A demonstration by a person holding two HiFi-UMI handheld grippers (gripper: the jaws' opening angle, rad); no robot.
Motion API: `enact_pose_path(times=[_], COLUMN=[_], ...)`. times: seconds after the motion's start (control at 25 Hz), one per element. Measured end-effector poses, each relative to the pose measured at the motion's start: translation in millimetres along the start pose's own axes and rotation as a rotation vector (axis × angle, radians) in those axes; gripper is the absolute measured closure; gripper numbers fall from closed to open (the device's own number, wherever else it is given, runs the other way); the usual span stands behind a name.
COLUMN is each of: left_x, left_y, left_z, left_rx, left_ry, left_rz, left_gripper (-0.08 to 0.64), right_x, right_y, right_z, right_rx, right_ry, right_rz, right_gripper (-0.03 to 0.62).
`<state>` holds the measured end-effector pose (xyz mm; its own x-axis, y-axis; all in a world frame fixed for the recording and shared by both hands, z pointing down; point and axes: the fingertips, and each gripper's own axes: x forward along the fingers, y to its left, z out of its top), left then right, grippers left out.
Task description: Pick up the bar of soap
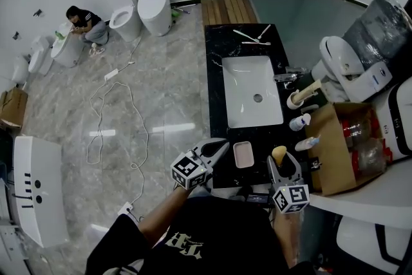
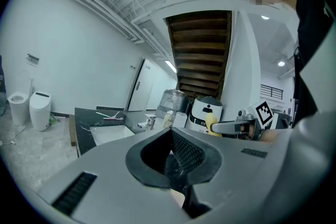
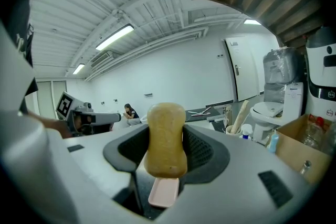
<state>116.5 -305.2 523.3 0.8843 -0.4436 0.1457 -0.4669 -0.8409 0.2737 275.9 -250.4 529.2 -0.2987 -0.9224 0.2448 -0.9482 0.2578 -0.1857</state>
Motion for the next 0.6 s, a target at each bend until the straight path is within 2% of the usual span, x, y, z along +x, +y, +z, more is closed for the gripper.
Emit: enact_pose_path(times=[0.6], left_x=[-8], left_y=[-3], left_z=[-3], left_rx=[-0.001], left_ry=[0.009], left_rz=[-0.003], left_gripper=[0.552], right_x=[-7], right_y=[11], right_z=[1], right_rx=[-0.019], right_ry=[-0.013], right_rz=[0.024], right_gripper=[0.390])
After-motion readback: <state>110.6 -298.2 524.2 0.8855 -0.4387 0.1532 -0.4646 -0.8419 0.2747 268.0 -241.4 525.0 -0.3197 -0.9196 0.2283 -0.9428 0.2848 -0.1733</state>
